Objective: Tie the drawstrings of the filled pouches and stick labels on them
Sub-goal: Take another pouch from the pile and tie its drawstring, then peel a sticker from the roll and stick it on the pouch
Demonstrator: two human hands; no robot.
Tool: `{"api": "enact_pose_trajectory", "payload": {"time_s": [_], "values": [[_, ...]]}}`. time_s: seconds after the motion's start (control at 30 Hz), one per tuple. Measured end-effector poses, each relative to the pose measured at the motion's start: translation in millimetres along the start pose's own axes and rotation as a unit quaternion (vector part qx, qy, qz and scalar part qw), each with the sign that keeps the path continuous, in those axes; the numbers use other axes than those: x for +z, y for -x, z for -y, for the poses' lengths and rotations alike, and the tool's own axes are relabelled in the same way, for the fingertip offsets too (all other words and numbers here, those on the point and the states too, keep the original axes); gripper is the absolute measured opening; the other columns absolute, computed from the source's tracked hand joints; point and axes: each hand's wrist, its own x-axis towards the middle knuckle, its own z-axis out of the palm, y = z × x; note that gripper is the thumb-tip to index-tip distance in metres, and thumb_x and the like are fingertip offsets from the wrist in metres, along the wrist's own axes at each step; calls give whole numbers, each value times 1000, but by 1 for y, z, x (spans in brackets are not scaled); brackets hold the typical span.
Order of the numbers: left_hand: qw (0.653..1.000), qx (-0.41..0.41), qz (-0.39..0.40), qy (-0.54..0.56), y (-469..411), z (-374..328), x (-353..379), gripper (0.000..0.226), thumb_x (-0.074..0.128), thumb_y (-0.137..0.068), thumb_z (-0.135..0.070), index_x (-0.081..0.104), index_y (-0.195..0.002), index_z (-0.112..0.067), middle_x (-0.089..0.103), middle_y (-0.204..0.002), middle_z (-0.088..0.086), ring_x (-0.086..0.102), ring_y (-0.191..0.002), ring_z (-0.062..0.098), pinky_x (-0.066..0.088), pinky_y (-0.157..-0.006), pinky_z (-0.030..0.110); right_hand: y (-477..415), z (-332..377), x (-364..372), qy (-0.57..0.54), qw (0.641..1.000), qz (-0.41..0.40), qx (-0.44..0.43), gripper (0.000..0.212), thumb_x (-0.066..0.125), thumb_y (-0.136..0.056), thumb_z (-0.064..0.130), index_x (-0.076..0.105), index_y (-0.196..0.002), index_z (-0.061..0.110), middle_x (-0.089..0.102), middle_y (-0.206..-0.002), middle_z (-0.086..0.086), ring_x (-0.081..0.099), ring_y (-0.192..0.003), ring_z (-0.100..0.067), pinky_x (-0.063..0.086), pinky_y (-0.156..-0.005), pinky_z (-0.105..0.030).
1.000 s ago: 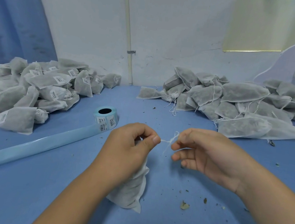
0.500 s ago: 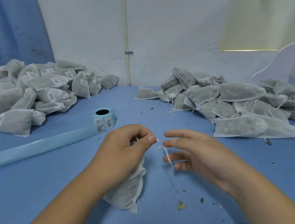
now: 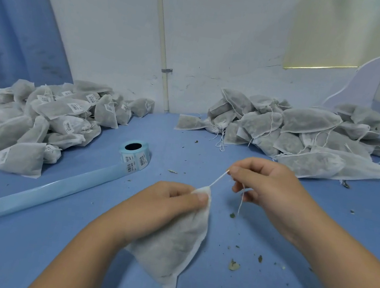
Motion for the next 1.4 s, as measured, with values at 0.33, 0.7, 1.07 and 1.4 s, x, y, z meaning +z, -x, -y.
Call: {"api": "enact_pose_trajectory", "payload": {"time_s": [0.33, 0.7, 1.07, 1.4], "values": [[994, -53, -90, -26, -6, 4, 8, 38, 69, -64, -56, 65, -78, -20, 62, -66, -14, 59, -59, 5, 45, -61, 23, 2, 0, 5, -3, 994, -96, -49, 9, 69, -83, 18, 72, -74, 18, 68, -65, 6, 62, -58, -4, 46, -55, -19], [966, -37, -253, 48, -19, 2, 27, 27, 57, -88, -47, 65, -88, -22, 67, -82, -8, 61, -73, 8, 42, -63, 27, 20, -14, 42, 248, 937, -61, -238, 12, 72, -79, 9, 71, -78, 21, 61, -67, 14, 55, -68, 2, 38, -63, -7], [967, -33, -144, 206, -15, 1, 18, 29, 57, -94, -37, 74, -97, -13, 77, -90, 4, 74, -85, 17, 54, -74, 31, 19, -16, 38, 247, 941, -3, -229, 23, 66, -86, 17, 75, -97, 35, 56, -84, 10, 56, -82, -7, 38, -65, -12], [967, -42, -234, 93, -14, 8, 1, 24, 61, -89, -37, 64, -71, -20, 60, -59, -12, 56, -53, 3, 44, -53, 20, 18, -21, 42, 192, 961, -22, -196, 21, 66, -82, 10, 72, -83, 30, 60, -81, 13, 58, -79, -7, 40, -69, -10]]}}
